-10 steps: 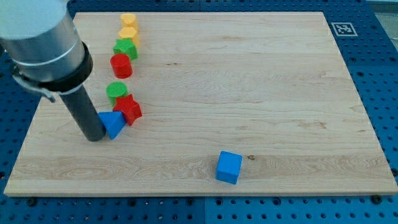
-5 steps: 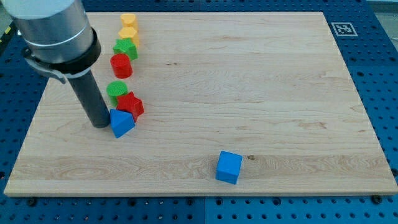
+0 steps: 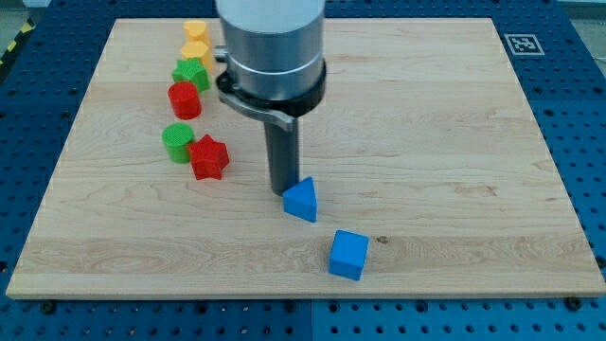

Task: Push the blue triangle into the blue cube

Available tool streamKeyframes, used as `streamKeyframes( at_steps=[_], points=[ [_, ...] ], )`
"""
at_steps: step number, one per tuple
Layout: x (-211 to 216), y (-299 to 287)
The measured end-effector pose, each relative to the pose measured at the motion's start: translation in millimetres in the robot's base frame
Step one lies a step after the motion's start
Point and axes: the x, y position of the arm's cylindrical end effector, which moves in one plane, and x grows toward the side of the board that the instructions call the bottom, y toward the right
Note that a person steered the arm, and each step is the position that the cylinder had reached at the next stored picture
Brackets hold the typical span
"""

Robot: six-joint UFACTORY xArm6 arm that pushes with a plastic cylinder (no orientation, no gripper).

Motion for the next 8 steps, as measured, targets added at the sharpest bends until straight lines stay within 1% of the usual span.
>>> streamKeyframes(
  at_steps=[2,3,6,7,8],
  points=[
    [8,11],
    [24,9],
    [24,35],
    [4,41],
    [-64,83]
  ],
)
